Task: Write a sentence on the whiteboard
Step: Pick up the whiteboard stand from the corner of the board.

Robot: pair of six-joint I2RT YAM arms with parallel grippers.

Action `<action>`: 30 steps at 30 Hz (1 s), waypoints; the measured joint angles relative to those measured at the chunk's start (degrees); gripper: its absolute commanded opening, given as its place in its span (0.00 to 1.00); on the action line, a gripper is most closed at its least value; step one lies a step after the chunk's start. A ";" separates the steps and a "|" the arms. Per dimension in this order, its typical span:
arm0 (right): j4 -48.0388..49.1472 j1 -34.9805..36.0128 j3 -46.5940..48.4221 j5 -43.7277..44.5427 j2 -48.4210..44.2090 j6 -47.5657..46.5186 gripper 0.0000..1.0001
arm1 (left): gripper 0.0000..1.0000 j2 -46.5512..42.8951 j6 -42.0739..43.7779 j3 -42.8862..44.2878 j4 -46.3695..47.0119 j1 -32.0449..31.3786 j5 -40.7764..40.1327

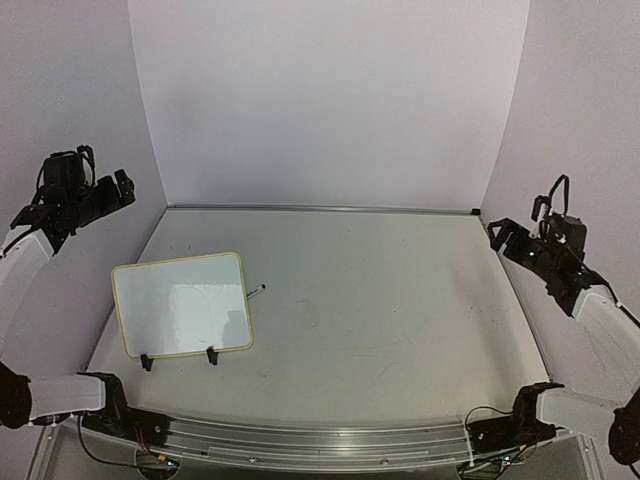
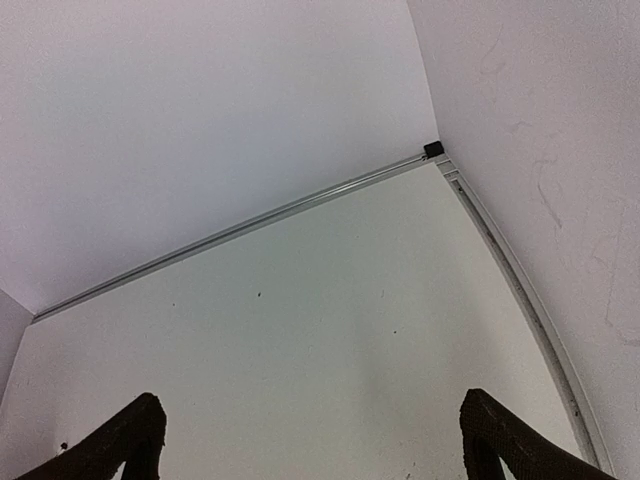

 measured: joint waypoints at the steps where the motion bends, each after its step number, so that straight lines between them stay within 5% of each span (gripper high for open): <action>1: -0.42 0.52 0.51 -0.77 0.60 -0.01 0.98 | 1.00 0.53 0.18 0.62 -0.97 0.00 -0.04; 10: -3.05 24.31 8.16 2.94 12.12 1.15 0.97 | 0.99 3.39 4.78 3.88 -7.38 0.00 0.01; 21: -3.13 60.02 23.97 16.37 37.14 13.09 0.82 | 1.00 -4.11 9.72 -5.69 -3.84 0.00 0.15; 30: -6.85 74.80 46.05 18.52 60.78 20.14 0.74 | 0.99 -5.04 10.28 -5.69 -2.97 0.00 0.68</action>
